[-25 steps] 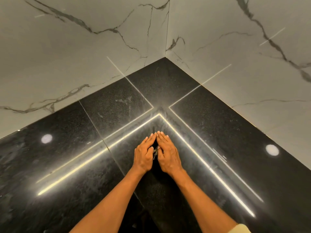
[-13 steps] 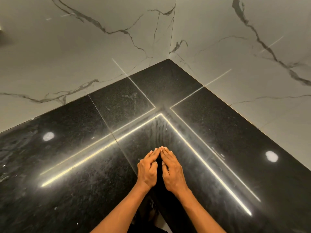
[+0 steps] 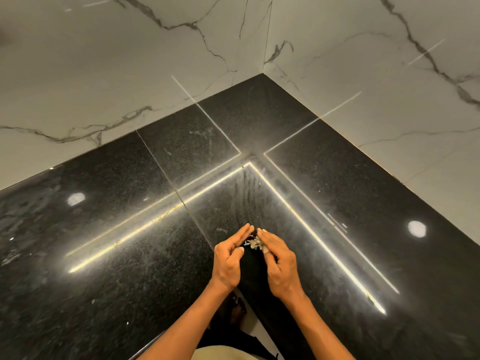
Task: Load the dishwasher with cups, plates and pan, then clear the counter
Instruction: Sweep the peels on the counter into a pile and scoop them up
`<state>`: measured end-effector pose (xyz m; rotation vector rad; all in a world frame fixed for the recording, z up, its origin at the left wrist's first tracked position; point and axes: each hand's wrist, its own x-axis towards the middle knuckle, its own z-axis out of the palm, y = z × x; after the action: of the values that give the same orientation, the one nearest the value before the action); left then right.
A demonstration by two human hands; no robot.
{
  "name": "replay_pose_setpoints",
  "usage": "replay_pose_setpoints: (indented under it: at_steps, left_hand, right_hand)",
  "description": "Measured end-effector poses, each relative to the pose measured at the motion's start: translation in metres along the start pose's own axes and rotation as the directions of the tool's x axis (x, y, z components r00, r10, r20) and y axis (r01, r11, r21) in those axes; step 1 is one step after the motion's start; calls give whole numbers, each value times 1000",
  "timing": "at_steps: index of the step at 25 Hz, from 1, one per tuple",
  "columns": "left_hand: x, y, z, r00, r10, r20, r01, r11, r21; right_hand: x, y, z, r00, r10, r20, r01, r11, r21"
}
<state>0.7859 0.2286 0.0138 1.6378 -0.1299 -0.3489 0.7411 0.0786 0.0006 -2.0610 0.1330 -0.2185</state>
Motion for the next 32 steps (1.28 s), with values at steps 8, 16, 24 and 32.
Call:
replay_pose_setpoints:
  at_steps: [8, 16, 24, 32]
  left_hand:
    - [4, -1, -18, 999, -25, -42, 23, 999, -34]
    - [1, 5, -18, 1000, -2, 0, 2, 999, 38]
    - [0, 7, -14, 999, -9, -41, 10, 999, 32]
    - [-3, 6, -7, 996, 10, -89, -9, 1000, 10]
  right_hand:
    - [103, 3, -16, 984, 38, 174, 13, 959, -284]
    - [87, -1, -10, 946, -108, 305, 201, 935, -292]
    - [133, -12, -16, 959, -7, 283, 85, 961, -262]
    - [49, 7, -15, 870, -250, 425, 344, 925, -159]
